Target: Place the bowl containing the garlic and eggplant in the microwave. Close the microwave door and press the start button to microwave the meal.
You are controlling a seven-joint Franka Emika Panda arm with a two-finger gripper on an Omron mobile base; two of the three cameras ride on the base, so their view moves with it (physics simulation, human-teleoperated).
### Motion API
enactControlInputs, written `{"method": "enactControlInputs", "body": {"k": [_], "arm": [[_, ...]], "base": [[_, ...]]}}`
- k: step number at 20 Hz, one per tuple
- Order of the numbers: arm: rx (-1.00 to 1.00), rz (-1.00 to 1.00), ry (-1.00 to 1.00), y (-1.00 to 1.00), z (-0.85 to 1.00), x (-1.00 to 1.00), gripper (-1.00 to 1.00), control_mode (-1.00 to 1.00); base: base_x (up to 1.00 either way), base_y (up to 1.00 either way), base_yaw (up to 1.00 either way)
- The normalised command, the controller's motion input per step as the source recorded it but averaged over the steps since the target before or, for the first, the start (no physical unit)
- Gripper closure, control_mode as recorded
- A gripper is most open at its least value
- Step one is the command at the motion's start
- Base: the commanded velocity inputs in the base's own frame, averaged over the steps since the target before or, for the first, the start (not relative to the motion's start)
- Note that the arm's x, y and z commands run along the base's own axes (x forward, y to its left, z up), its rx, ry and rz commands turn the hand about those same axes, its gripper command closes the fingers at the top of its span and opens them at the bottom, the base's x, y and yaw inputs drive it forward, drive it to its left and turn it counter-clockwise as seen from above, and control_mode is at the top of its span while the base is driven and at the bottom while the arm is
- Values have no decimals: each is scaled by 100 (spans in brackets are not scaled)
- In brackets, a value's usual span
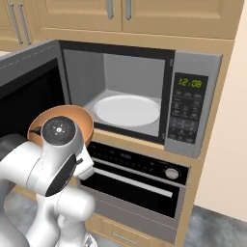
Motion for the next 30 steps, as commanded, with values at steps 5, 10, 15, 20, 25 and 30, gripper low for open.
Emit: {"method": "enactControlInputs", "body": {"k": [5,10,15,20,25,30], "arm": [[0,0,0,0,0,0,100,100],[0,0,0,0,0,0,100,100],[0,0,0,-2,0,23,100,-100],[0,0,-1,0,0,46,100,-100],[0,-8,-1,4,1,48,100,-100],[0,-14,0,-14,0,53,100,-100]], "base": [[2,-28,9],[2,-39,3],[0,0,0],[0,0,0],[0,0,0],[0,0,0]]}}
